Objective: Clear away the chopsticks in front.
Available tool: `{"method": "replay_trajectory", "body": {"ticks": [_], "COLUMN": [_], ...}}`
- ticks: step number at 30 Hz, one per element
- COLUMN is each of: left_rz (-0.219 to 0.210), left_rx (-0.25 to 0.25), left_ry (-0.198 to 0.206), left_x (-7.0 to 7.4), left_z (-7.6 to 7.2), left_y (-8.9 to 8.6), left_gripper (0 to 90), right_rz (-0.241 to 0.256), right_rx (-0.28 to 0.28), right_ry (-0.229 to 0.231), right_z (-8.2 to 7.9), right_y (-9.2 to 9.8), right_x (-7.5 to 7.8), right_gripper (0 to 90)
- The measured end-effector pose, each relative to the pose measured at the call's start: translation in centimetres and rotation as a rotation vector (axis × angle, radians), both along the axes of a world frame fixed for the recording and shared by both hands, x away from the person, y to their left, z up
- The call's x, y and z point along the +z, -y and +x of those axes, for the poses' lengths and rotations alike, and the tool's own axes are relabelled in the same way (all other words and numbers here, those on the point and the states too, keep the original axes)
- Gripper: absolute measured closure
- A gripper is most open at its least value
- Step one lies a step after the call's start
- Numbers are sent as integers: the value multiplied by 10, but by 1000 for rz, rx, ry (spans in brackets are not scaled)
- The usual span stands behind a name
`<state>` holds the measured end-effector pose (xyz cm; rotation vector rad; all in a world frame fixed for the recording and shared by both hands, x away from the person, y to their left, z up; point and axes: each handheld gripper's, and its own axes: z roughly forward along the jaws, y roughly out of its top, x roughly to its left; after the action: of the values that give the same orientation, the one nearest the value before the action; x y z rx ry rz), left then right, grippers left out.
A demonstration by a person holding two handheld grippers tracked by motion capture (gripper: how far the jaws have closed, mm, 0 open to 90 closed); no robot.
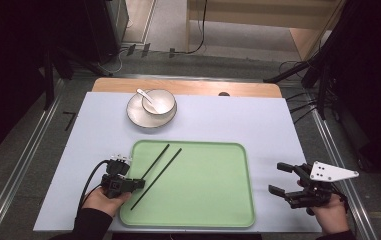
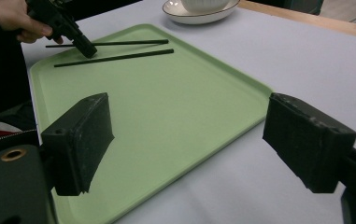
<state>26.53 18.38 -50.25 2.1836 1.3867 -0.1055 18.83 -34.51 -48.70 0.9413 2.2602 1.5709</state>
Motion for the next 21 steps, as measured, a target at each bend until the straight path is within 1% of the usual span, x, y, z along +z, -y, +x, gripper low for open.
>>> {"method": "replay_trajectory", "body": {"ticks": [5, 9, 11, 17, 21], "left_rz": [0, -4, -1, -10, -36], "left_rx": [1, 0, -8, -17, -16], "left_ry": [9, 11, 9, -12, -38], "left_x": [0, 0, 0, 1, 1], "left_z": [3, 2, 1, -1, -2], "left_y": [3, 4, 4, 2, 1], "left_gripper": [844, 814, 809, 783, 724], "right_rz": [1, -2, -1, -1, -3], "right_rx": [-1, 1, -1, 0, 1], "right_ry": [-7, -3, -2, -2, -5], "right_z": [1, 0, 0, 0, 0], "right_y": [-1, 0, 0, 0, 0], "right_x": [-1, 0, 0, 0, 0], "right_gripper": [162, 162, 162, 162, 162]}}
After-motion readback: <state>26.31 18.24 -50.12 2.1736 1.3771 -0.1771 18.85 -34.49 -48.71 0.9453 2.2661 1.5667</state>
